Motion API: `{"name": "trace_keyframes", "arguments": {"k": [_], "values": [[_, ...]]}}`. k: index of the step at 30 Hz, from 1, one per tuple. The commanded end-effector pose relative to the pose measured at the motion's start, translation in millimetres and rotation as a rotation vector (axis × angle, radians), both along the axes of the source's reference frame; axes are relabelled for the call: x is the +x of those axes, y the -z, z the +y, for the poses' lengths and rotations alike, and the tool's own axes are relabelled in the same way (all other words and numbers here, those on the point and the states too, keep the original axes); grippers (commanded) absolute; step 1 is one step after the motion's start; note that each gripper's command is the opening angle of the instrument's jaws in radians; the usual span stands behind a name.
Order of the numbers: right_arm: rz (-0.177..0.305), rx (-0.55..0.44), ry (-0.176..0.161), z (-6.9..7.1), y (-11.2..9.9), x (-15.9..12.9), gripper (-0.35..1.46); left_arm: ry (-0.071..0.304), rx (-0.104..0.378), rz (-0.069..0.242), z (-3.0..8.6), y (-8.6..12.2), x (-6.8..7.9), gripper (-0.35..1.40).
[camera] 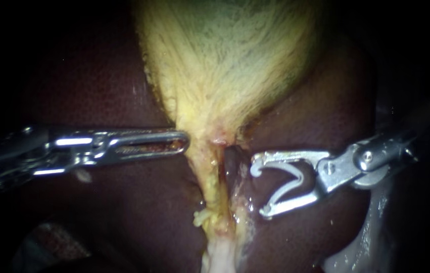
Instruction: Clipping second clip left tube
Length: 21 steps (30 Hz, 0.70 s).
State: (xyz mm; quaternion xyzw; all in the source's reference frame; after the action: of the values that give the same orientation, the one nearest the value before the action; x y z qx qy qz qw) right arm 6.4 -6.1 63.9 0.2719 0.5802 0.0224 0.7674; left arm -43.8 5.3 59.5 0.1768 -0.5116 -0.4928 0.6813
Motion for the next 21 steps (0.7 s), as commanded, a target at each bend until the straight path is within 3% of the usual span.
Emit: {"name": "trace_keyframes", "arguments": {"k": [1,9,21], "values": [[-0.003,0.016,0.003,-0.4,-0.3,0.5,0.60,0.004,0.000,0.001,-0.1,0.4,0.2,-0.35],[-0.024,0.072,-0.002,-2.0,-2.2,3.9,0.60,0.011,0.000,0.006,-0.4,1.3,1.0,-0.35],[-0.051,0.105,-0.028,-2.2,-5.7,6.7,0.60,0.012,-0.001,0.008,-0.4,1.3,1.3,-0.35]]}}
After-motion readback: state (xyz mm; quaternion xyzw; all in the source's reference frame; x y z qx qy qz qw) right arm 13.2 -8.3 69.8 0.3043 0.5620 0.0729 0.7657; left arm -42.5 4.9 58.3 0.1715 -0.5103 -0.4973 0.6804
